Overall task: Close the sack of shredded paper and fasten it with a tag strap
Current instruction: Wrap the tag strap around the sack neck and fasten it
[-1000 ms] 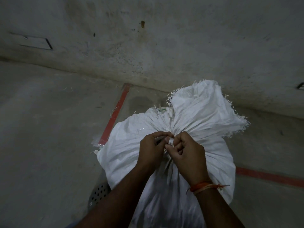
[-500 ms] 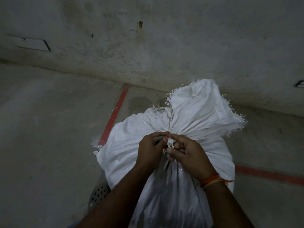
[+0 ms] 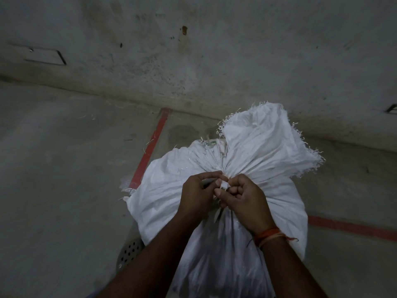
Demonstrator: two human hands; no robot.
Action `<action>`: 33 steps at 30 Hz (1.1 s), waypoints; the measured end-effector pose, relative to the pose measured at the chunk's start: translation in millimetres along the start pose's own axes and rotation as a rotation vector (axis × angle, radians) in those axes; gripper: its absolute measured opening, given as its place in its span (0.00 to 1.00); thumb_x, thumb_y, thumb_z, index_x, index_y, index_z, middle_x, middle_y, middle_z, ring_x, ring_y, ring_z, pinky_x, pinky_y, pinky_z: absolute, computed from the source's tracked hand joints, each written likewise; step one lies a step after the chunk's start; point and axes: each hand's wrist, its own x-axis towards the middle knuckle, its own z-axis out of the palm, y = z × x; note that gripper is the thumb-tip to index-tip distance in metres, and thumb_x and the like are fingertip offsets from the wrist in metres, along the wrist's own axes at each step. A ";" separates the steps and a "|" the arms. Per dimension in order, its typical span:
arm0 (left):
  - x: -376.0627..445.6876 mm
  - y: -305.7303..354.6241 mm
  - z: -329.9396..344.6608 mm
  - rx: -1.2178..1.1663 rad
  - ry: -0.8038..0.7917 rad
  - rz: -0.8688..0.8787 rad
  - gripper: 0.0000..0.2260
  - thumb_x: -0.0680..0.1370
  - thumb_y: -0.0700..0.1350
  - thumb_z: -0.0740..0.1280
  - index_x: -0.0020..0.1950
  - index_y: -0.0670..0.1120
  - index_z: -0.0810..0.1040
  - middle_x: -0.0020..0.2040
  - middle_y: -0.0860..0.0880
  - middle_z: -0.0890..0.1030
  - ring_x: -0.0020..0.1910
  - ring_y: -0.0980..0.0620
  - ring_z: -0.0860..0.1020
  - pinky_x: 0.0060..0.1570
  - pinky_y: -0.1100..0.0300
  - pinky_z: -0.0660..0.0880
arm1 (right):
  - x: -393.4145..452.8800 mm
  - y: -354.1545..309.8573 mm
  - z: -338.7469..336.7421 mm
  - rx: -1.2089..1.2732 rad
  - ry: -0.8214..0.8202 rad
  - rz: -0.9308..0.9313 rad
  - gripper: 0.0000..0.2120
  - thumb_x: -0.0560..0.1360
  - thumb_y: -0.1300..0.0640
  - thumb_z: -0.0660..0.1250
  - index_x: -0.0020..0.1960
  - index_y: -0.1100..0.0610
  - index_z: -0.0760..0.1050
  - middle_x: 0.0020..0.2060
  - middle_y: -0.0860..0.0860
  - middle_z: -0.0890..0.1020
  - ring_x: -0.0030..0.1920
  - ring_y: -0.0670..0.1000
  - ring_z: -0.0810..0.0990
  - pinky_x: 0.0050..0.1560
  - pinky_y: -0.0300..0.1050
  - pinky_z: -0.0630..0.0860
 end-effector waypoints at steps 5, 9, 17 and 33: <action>-1.0 3.3 -0.6 0.055 -0.060 0.055 0.09 0.78 0.36 0.69 0.49 0.46 0.88 0.58 0.52 0.85 0.64 0.63 0.78 0.56 0.67 0.78 | 1.1 3.3 1.9 -0.024 0.090 -0.030 0.15 0.71 0.54 0.77 0.42 0.62 0.73 0.31 0.61 0.81 0.31 0.61 0.82 0.36 0.51 0.79; -1.2 3.7 -1.8 0.034 -0.121 0.048 0.10 0.79 0.36 0.68 0.50 0.46 0.88 0.59 0.51 0.85 0.67 0.65 0.74 0.51 0.71 0.77 | -0.4 2.1 -1.8 -0.043 0.112 -0.030 0.17 0.69 0.53 0.78 0.39 0.63 0.72 0.26 0.52 0.73 0.26 0.47 0.70 0.28 0.37 0.70; -2.1 3.9 -3.0 0.076 -0.158 0.053 0.10 0.79 0.37 0.67 0.51 0.46 0.87 0.56 0.53 0.86 0.67 0.67 0.74 0.69 0.54 0.74 | 0.1 4.7 -4.7 0.065 0.104 0.009 0.17 0.66 0.56 0.81 0.36 0.58 0.72 0.25 0.49 0.66 0.26 0.45 0.63 0.26 0.36 0.66; 36.7 61.8 4.8 0.371 -0.105 -0.001 0.46 0.68 0.68 0.72 0.79 0.52 0.58 0.72 0.46 0.74 0.67 0.47 0.76 0.66 0.46 0.75 | 36.3 -9.2 -15.7 0.649 0.557 0.244 0.46 0.58 0.38 0.79 0.69 0.53 0.66 0.61 0.55 0.82 0.57 0.55 0.84 0.57 0.60 0.81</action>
